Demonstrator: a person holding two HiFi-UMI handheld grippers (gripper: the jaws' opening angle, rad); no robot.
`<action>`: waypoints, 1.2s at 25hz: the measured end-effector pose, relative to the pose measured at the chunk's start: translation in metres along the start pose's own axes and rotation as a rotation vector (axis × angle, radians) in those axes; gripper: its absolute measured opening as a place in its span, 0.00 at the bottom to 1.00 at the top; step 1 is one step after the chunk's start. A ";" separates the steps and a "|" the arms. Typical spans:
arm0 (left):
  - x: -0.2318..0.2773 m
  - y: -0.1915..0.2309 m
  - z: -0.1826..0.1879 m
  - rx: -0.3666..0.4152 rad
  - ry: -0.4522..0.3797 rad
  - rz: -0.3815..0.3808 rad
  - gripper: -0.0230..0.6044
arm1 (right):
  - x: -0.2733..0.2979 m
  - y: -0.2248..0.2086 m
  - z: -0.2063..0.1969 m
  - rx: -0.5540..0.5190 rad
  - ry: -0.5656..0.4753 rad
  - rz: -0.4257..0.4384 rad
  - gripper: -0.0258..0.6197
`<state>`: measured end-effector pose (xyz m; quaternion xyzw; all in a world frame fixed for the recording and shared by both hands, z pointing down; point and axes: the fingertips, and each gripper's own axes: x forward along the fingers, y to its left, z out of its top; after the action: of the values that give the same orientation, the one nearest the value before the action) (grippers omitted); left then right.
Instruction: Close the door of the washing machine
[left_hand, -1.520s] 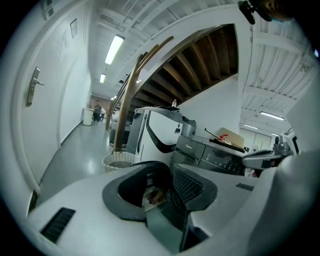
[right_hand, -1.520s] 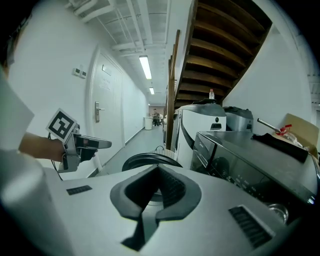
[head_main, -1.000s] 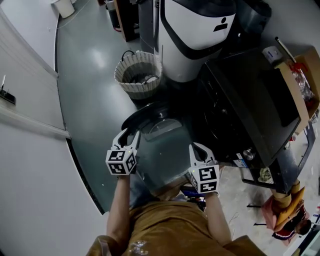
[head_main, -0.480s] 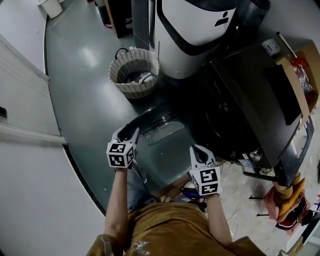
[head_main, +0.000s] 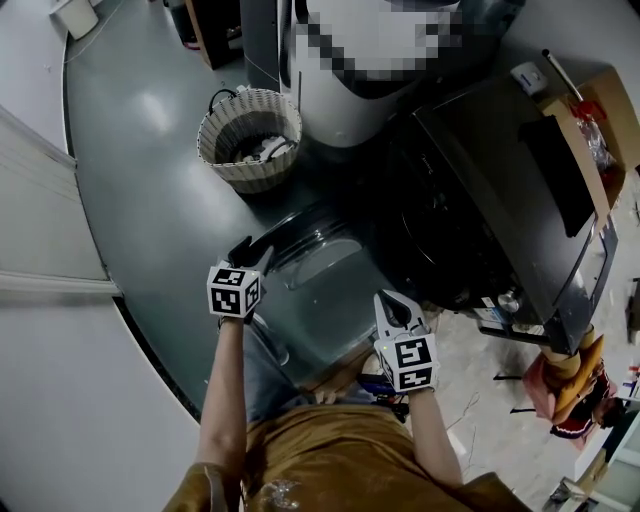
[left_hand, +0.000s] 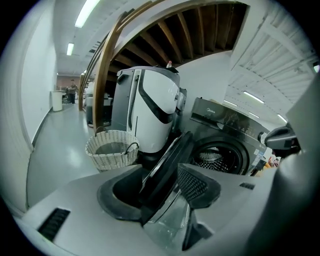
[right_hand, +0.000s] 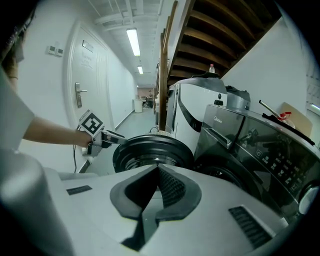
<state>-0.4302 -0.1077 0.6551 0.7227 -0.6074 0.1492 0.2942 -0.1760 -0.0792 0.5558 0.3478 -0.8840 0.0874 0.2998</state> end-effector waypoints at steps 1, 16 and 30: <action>0.002 0.000 -0.001 0.002 0.006 -0.004 0.39 | 0.000 0.000 0.000 0.000 0.002 -0.001 0.06; 0.009 -0.002 -0.015 0.035 0.093 0.039 0.35 | -0.012 -0.002 -0.003 -0.006 0.001 0.001 0.06; -0.002 -0.042 -0.039 0.018 0.145 0.072 0.33 | -0.041 -0.024 -0.011 -0.004 -0.020 0.022 0.06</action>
<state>-0.3843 -0.0786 0.6738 0.6903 -0.6088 0.2169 0.3254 -0.1308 -0.0698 0.5394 0.3382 -0.8910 0.0857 0.2906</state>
